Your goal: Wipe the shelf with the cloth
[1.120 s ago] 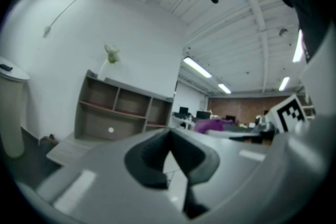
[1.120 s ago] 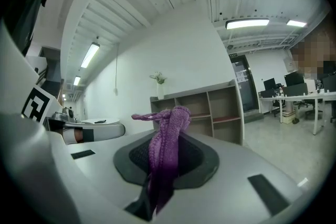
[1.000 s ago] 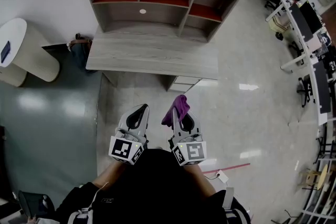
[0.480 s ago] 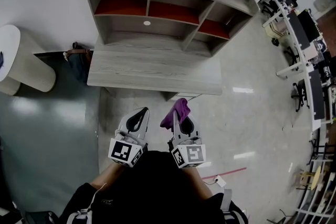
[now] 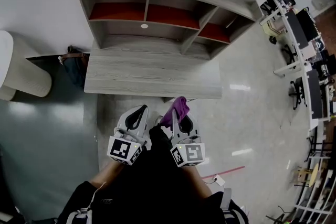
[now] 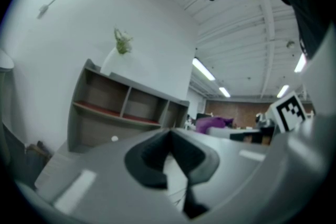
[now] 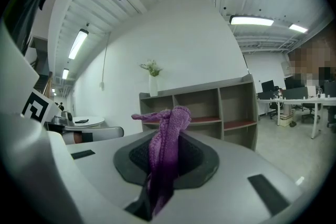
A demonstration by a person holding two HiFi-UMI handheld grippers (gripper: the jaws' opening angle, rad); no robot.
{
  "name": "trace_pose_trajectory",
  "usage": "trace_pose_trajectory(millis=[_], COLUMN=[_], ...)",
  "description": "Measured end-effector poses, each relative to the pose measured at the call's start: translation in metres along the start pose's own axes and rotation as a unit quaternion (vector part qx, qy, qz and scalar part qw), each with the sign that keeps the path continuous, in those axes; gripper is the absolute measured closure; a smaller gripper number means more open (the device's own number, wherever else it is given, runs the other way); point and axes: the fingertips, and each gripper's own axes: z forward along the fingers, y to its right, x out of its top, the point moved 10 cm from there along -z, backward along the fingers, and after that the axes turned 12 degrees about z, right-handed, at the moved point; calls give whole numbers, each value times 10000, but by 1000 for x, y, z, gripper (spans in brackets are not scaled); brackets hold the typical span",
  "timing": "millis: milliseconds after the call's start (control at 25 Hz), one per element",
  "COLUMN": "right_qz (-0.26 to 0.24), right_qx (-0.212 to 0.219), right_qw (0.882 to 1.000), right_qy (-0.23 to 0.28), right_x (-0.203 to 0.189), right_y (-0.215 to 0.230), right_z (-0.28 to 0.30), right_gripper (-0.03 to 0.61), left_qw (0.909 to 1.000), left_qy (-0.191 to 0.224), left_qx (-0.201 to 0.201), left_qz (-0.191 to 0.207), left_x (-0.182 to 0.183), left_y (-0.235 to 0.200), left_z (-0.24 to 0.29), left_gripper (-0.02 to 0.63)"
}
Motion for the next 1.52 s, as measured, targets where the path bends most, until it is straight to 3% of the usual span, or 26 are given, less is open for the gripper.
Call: trace_pose_trajectory(millis=[360,960,1320,1520], right_qz=[0,14,108,68], right_qx=[221,693,543,292], right_qw=[9997,9975,9985,9995], right_qy=[143,113,35,85], right_x=[22,74,80,83], right_y=[51,154,177,175], right_z=[60,150,193,216], right_gripper=[529,528,529,529], left_qw=[9998,9964,9960,9977], left_qy=[37,83,-9,-4], left_qx=[176,824,845,625], left_qz=[69,189,293,251], left_x=[5,25,30,31], left_y=[-15,-26,-52,-79], left_z=[72,201,232,247], left_gripper=[609,609,609,609])
